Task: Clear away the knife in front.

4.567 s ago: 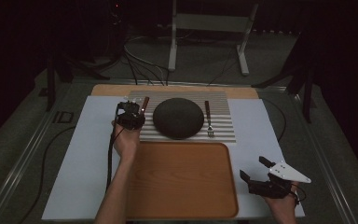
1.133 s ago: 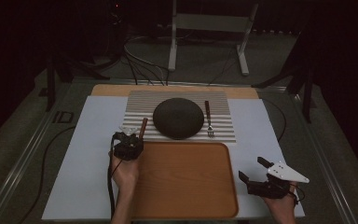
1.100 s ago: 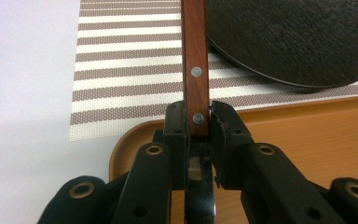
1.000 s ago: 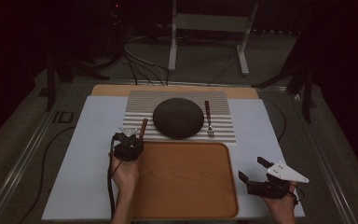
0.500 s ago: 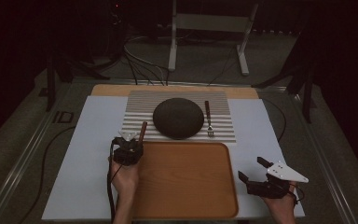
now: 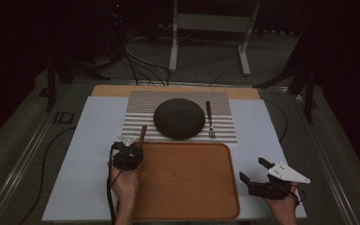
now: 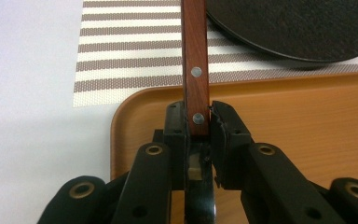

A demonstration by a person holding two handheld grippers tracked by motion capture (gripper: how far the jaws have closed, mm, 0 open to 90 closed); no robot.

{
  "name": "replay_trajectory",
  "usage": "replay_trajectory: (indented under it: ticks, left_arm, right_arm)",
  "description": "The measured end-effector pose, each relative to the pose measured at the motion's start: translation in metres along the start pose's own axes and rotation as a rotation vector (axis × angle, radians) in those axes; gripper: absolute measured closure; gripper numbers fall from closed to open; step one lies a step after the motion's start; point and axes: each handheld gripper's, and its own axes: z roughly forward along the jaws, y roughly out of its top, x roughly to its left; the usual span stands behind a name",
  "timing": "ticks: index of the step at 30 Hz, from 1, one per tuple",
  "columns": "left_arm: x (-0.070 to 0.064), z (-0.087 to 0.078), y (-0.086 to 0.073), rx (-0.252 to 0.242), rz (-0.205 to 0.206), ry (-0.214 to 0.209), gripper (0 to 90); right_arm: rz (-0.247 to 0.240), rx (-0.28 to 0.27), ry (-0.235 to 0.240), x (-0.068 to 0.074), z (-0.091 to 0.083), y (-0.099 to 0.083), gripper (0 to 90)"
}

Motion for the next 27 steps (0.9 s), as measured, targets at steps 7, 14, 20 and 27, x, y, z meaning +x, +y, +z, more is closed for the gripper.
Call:
replay_trajectory:
  ticks: [7,14,20,27]
  left_arm:
    - [-0.001,-0.002,-0.006,0.008,-0.004,0.014,78.2]
    - [0.001,-0.005,-0.015,0.013,-0.005,0.024,78.2]
    - [0.006,-0.006,-0.023,0.024,-0.019,0.035,78.2]
    - [0.009,-0.008,-0.031,0.036,-0.021,0.045,78.2]
  right_arm:
    - [0.000,-0.002,-0.002,0.000,0.000,0.000,8.4]
    - [-0.002,0.000,-0.003,0.000,0.000,0.000,8.4]
    - [-0.003,0.003,-0.002,0.000,0.000,0.000,8.4]
    - [-0.002,0.002,-0.002,0.000,0.000,0.000,8.4]
